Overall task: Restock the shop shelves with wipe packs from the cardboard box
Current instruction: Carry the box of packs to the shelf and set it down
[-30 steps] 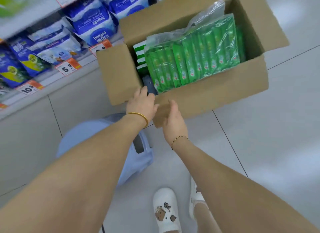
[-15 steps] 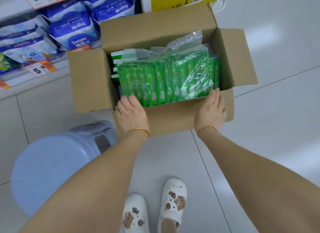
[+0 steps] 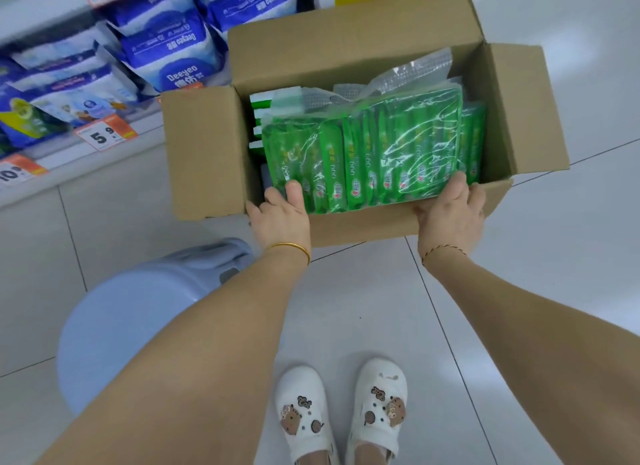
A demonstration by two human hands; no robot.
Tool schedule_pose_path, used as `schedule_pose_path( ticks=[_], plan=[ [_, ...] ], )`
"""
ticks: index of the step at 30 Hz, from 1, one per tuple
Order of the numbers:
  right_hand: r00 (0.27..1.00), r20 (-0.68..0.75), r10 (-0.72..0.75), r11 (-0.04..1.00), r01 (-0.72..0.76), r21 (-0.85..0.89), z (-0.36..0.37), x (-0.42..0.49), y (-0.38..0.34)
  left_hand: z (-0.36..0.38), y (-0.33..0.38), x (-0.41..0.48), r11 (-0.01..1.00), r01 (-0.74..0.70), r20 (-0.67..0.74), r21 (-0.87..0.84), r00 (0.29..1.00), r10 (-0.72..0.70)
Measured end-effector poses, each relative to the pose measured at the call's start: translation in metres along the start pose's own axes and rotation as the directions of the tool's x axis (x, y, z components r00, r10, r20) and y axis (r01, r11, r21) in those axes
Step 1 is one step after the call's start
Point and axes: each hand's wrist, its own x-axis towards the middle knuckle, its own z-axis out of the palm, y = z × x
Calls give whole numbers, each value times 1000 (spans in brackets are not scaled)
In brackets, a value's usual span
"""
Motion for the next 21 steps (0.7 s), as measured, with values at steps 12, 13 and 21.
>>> schedule_pose_path(
  ticks=[12, 13, 21],
  plan=[
    [986, -100, -132, 989, 138, 54, 35, -54, -109, 13, -120, 19, 998, 12, 186, 55, 982, -22],
    [981, -112, -159, 985, 165, 50, 36, -56, -120, 11, -131, 20, 998, 31, 183, 60, 982, -42],
    [960, 65, -272, 962, 274, -14, 40, -92, -192, 10, -205, 22, 981, 192, 405, 33, 895, -189]
  ],
)
